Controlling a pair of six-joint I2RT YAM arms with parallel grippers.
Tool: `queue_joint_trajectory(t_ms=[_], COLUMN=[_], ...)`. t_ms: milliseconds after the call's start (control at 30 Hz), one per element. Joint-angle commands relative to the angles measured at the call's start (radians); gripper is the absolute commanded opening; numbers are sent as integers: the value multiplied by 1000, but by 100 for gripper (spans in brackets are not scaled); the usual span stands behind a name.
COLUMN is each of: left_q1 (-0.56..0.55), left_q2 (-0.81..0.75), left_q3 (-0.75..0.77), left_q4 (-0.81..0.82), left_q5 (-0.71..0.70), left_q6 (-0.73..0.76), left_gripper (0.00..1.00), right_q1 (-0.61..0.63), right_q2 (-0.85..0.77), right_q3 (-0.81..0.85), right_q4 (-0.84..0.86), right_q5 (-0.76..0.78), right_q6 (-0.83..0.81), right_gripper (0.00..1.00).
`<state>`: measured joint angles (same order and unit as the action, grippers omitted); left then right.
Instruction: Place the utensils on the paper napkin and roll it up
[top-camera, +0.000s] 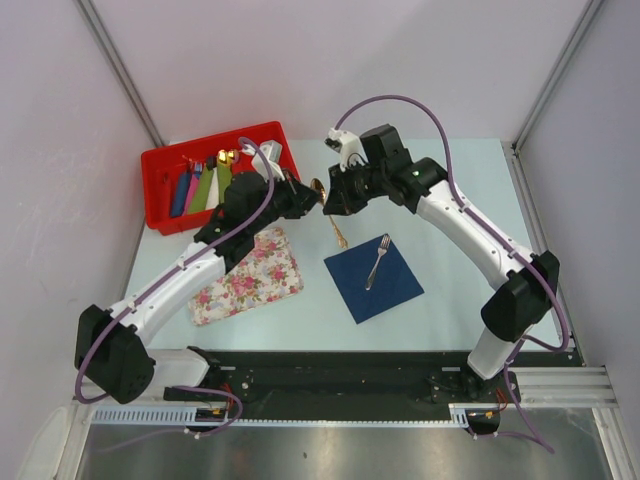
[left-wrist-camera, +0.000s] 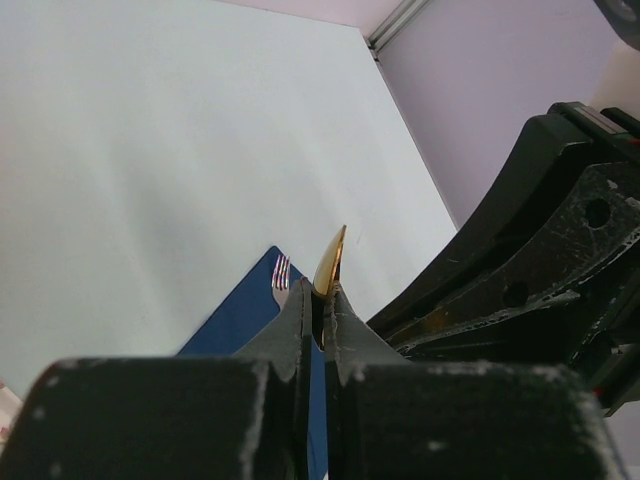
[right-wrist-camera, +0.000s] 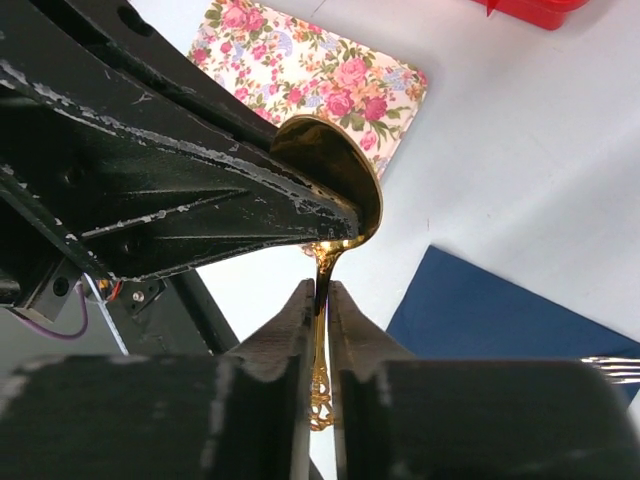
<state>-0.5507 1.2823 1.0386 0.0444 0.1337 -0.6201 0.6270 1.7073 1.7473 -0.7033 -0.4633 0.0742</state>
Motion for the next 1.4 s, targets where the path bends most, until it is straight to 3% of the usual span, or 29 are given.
queue_joint_trajectory(t_ms=[0,67,133,167,200,233,267,333,367,633,900,1033,1167,1367], left_q1=[-8,-8,-8,-8,3,11,21,55,67,87,64,51,48,38], left_q2=[-6,-6,-9,-12,-17,-30,-37,-49,-57,-115,-87,-26,58,135], left_q3=[52,51,49,46,41,37,23,9,-3,-69,-110,-106,-86,-95], left_q4=[40,44,43,38,35,32,23,9,-4,-66,-61,-54,-63,-60], left_q5=[18,32,40,40,38,35,37,40,50,-68,-88,4,98,149], left_q6=[-12,-12,-13,-15,-10,-7,-3,20,25,151,175,215,276,275], left_gripper=[0,0,14,25,46,55,72,84,99,100,100,99,88,85], right_q1=[0,-4,-15,-24,-53,-68,-87,-142,-160,-263,-288,-286,-282,-254], right_q2=[-35,-35,-37,-41,-46,-51,-69,-90,-116,-163,-71,-49,-54,-61], right_q3=[-3,-5,-12,-20,-46,-64,-87,-187,-228,-567,-649,-680,-718,-758], right_q4=[27,25,31,34,37,41,45,76,90,294,360,380,395,442], right_q5=[6,12,23,31,37,43,48,87,101,330,361,334,338,385], right_q6=[-7,-1,30,47,61,96,114,168,182,329,392,400,404,429], right_gripper=[1,0,0,0,0,0,0,0,0,0,0,0,0,0])
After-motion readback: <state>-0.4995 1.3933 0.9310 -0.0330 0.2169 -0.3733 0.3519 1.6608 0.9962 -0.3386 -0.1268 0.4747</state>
